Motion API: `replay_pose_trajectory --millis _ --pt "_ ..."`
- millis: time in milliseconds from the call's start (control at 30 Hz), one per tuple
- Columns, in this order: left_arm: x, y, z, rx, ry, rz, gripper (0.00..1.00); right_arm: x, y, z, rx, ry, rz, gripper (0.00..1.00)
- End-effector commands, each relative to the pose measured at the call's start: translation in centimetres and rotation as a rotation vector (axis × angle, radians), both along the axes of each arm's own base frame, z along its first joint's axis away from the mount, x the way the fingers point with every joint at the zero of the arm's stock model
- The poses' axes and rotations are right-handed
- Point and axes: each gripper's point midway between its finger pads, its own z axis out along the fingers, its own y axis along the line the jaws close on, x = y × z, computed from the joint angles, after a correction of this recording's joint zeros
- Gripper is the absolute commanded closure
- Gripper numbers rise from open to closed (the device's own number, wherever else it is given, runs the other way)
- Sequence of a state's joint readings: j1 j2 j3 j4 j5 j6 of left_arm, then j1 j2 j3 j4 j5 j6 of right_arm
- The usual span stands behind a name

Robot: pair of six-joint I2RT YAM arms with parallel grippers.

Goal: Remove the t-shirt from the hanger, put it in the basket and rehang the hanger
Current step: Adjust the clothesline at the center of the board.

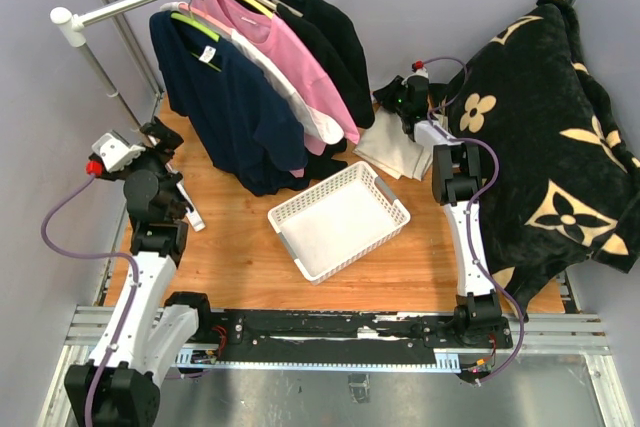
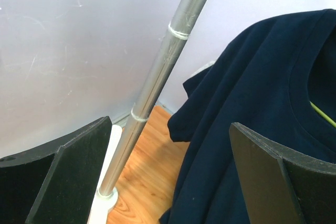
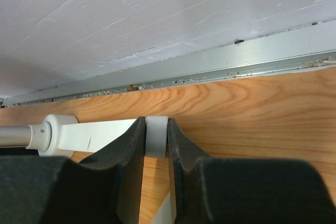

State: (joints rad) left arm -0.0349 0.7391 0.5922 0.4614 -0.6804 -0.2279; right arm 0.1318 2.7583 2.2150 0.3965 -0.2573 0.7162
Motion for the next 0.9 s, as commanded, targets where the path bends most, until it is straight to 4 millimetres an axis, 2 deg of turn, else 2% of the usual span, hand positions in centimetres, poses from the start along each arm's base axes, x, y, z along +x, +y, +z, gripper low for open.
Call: replay_pose_trajectory --millis 0,167,467,700,867 --pt "0.1 1.2 2.2 -0.005 -0.019 0.079 0.0 0.9 -5.0 -1.0 0.007 0.036 -0.084 0.99" --pt "1.6 1.6 2.7 -0.007 0.064 0.091 0.0 0.7 -4.9 -0.4 -0.005 0.036 -0.068 0.99" --pt "4.4 2.5 1.3 -0.025 0.253 0.04 0.0 0.6 -4.8 -0.4 -0.014 0.043 -0.052 0.99" --pt "6.2 2.3 1.1 0.003 0.295 -0.007 0.0 0.6 -4.9 -1.0 -0.011 0.049 -0.045 0.99" --pt "6.6 2.9 1.7 0.046 0.29 0.022 0.0 0.7 -5.0 -1.0 -0.005 0.047 -0.043 0.99"
